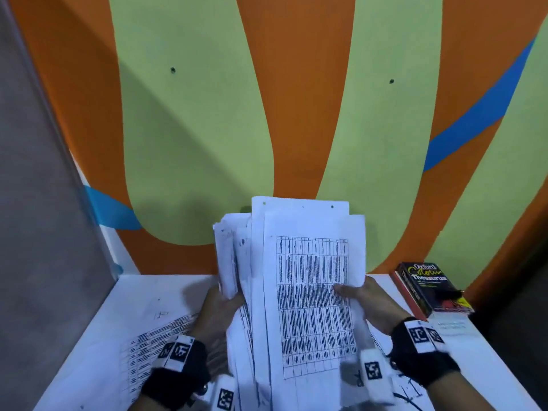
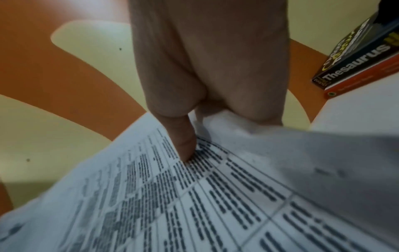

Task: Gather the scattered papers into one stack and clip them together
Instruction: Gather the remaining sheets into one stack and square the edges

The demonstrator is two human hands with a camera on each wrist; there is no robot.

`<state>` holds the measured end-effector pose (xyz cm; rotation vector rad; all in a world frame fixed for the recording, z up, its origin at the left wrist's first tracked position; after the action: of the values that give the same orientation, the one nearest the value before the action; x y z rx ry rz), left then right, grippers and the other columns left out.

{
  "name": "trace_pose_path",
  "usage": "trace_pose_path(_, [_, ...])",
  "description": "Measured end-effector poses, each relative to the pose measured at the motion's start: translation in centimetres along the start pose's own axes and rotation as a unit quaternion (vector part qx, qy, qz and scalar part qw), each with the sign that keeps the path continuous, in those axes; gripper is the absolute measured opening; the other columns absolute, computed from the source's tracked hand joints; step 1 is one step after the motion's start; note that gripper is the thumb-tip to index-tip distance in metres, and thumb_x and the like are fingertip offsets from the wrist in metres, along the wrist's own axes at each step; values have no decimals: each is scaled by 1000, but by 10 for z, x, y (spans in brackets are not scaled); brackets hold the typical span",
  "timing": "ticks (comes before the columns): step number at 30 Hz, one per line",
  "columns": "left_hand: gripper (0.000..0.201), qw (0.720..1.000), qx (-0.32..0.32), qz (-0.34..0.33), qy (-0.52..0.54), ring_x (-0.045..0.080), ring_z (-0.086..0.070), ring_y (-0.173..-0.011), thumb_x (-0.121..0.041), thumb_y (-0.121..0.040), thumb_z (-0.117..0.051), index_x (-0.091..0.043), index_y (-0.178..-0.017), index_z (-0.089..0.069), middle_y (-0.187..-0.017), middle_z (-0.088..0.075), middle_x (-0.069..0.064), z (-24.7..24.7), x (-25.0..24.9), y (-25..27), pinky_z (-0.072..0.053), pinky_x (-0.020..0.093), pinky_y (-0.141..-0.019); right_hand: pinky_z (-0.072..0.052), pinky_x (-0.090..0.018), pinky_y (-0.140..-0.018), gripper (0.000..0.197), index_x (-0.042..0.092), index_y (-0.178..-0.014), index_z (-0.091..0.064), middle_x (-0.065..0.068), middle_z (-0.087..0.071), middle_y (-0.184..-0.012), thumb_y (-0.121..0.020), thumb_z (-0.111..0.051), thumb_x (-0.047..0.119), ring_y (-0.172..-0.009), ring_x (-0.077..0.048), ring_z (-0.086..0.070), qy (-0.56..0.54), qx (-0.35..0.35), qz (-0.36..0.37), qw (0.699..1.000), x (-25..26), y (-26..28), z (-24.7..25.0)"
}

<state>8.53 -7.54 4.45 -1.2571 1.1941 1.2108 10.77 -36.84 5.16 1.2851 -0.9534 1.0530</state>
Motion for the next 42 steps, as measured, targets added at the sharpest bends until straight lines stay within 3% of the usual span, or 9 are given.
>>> trace_pose_path(4, [21,999,18,44,21,29,-71,-92,-36,-84,-69,-16,-86,-74,-82,-78,-1,-6,-13,7,-56,25,-65,-47,-33,-91,65,-1,-110,-62,-10,-72,-103,-57,-89,22,-100,-24,-65,-48,49,-7,998,-2,-1,-10])
trace_pose_path(8, [75,999,0,-21,29,1,-64,-68,-91,-60,-44,-23,-78,-68,-71,-68,-12,-6,-18,9,-50,23,-68,-49,-24,-78,35,-1,-111,-58,-7,-67,-98,-77,-71,-2,-95,-22,-61,-45,-33,91,994,11,8,-26])
trace_pose_path(12, [65,994,-48,-102,-9,11,-70,-73,-58,-49,-86,-8,-88,-70,-76,-75,-7,-9,-36,7,-56,34,-70,-51,-29,-80,32,9,-109,-62,0,-71,-99,-80,-74,15,-95,-17,-66,53,-95,214,971,36,24,-35])
trace_pose_path(20, [57,994,-10,-111,-5,6,-68,-99,-32,-55,-91,-21,-105,-65,-98,-75,-14,-8,-31,3,-55,22,-79,-40,-42,-109,94,28,-143,-28,4,-47,-143,-68,-85,28,-133,-11,-45,35,-128,283,950,41,46,-22])
trace_pose_path(26, [45,990,-14,-139,-4,-9,-67,-80,1,-65,-84,-26,-97,-65,-85,-73,-27,-25,-41,7,-51,10,-64,-41,3,-81,94,29,-149,-10,11,-27,-150,-82,-68,-2,-130,21,-25,130,-137,409,893,76,58,-20])
trace_pose_path(29, [38,988,-13,-154,-20,-10,-67,-84,-6,-67,-83,-25,-97,-67,-85,-72,-30,-28,-42,3,-52,11,-68,-42,-13,-99,62,26,-142,-35,5,-43,-137,-90,-61,6,-129,3,-38,184,-119,430,876,83,60,-20])
trace_pose_path(33, [15,992,-46,-118,-9,11,-71,-72,-27,-65,-86,-22,-74,-75,-72,-75,-12,-27,-42,-4,-53,30,-67,-42,-28,-107,71,25,-146,-22,9,-46,-140,-89,-60,3,-128,-2,-47,66,-93,335,935,60,49,-20])
trace_pose_path(38, [41,987,-47,-150,18,19,-56,-57,-55,-55,-85,-16,-66,-76,-62,-70,15,-31,-66,-7,-45,32,-59,-50,-48,-89,38,27,-130,-46,-11,-64,-109,-95,-53,12,-105,-19,-61,86,-134,329,931,58,46,-23])
trace_pose_path(42, [46,986,-29,-162,-14,15,-46,-56,-53,-55,-87,-19,-58,-57,-61,-54,3,-25,-66,-14,-40,29,-59,-50,-51,-83,39,26,-124,-40,-31,-53,-98,-90,-57,36,-93,-37,-57,119,-140,348,919,66,49,-15])
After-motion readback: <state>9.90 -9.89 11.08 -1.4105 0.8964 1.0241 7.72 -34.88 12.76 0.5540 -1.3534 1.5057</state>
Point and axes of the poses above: each hand's wrist, its own y-axis away from the middle knuckle, its own z-axis out of the back of the hand, x = y × z, the point moved 1 cm from there along -y, towards the middle knuckle
